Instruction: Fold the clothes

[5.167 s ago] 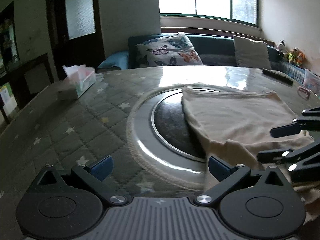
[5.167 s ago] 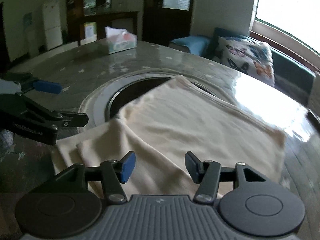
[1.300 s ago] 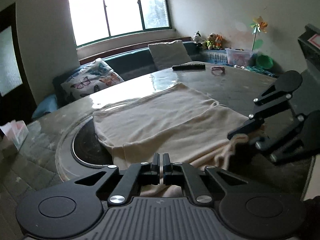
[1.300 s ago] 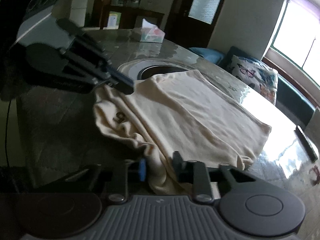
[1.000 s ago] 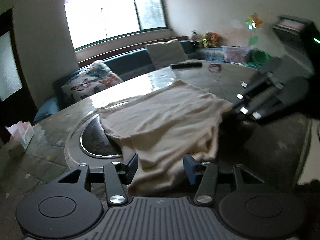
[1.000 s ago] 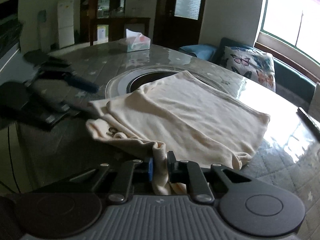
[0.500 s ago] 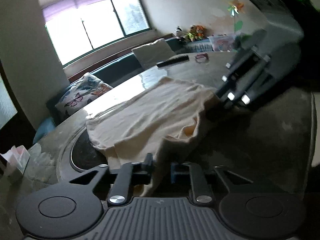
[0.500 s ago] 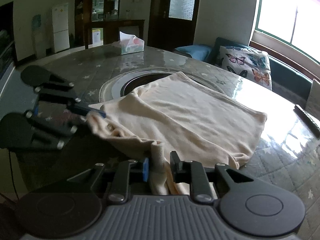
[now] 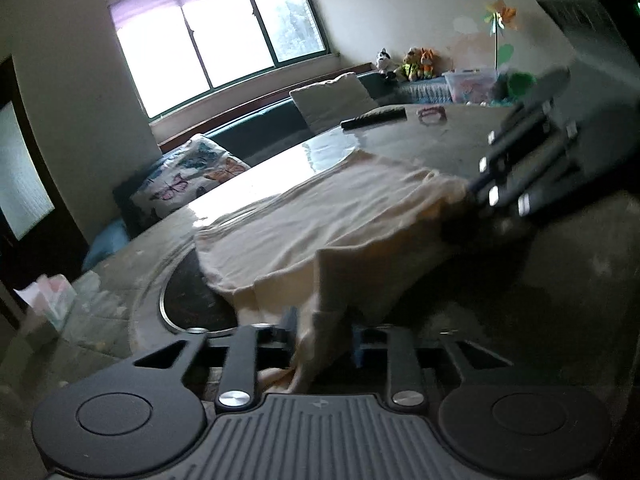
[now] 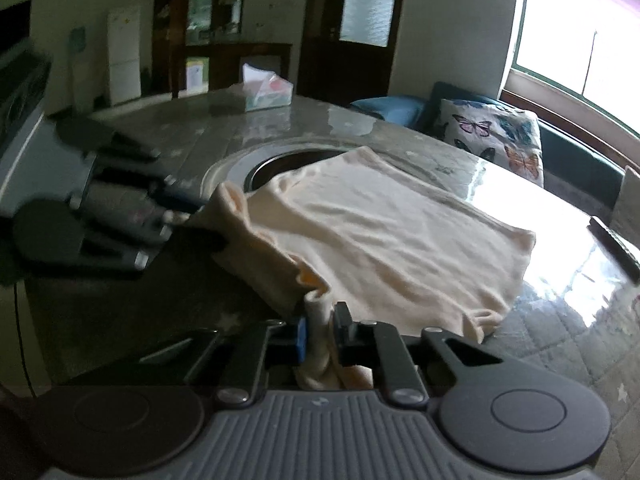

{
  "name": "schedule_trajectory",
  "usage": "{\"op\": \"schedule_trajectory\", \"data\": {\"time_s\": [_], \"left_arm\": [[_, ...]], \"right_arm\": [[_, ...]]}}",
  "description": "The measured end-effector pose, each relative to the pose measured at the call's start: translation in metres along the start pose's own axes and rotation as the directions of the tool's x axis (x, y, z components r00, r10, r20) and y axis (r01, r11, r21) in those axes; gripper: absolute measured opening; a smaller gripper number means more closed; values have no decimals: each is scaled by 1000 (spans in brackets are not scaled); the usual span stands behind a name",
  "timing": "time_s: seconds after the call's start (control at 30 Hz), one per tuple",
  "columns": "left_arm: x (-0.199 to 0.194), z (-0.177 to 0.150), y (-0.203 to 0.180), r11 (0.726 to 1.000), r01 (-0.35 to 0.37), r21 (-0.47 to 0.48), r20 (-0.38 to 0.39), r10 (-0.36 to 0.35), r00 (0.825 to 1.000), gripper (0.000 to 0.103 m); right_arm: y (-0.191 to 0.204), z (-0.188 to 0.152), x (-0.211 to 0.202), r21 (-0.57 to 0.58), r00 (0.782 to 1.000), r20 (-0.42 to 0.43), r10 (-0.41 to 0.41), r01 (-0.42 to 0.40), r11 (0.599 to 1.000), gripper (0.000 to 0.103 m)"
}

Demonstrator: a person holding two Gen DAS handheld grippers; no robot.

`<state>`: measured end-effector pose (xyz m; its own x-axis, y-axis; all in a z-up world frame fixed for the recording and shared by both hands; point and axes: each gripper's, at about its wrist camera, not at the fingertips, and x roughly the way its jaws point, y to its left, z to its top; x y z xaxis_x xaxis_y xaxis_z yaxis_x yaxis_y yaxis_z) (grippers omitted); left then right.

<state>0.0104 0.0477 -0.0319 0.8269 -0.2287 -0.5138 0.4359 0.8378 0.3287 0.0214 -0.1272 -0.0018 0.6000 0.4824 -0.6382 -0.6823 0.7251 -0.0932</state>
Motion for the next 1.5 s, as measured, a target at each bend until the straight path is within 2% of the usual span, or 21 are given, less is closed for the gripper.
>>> {"op": "schedule_trajectory", "data": {"time_s": [0.2,0.23,0.27,0.33,0.37,0.6,0.87,1.0,1.17,1.5], "left_arm": [[1,-15,-1,998,-36,51,-12,37,999,37],[1,-15,0,998,-35,52,-14,35,999,30],[1,-15,1,998,-30,48,-20,31,999,19],[0,-15,3,999,-22,37,-22,23,999,8],[-3,-15,5,999,-17,28,-17,17,1000,6],[-42,-4,4,1000,28,4,22,-28,999,5],[-114,8,-12,998,70,-4,22,-70,997,5],[-129,16,-14,997,74,9,30,-74,997,5],[-115,27,0,997,67,-39,39,-65,997,5],[-41,53,44,992,68,-111,-6,-69,998,6]], "right_arm": [[-5,5,-4,26,1000,12,-4,4,1000,10],[-5,5,-5,27,1000,14,-6,6,1000,10],[-5,6,-5,27,1000,15,-9,8,1000,10],[-4,6,-6,29,1000,17,-13,12,1000,10],[-3,6,-7,25,1000,20,-14,13,1000,9],[0,4,-34,9,999,50,-17,16,1000,9],[17,-9,-97,16,996,72,51,-53,998,9],[25,-8,-123,-5,995,79,67,-67,998,8],[22,0,-127,-23,994,91,58,-56,998,8],[-23,44,-81,0,995,94,33,-33,999,5]]}}
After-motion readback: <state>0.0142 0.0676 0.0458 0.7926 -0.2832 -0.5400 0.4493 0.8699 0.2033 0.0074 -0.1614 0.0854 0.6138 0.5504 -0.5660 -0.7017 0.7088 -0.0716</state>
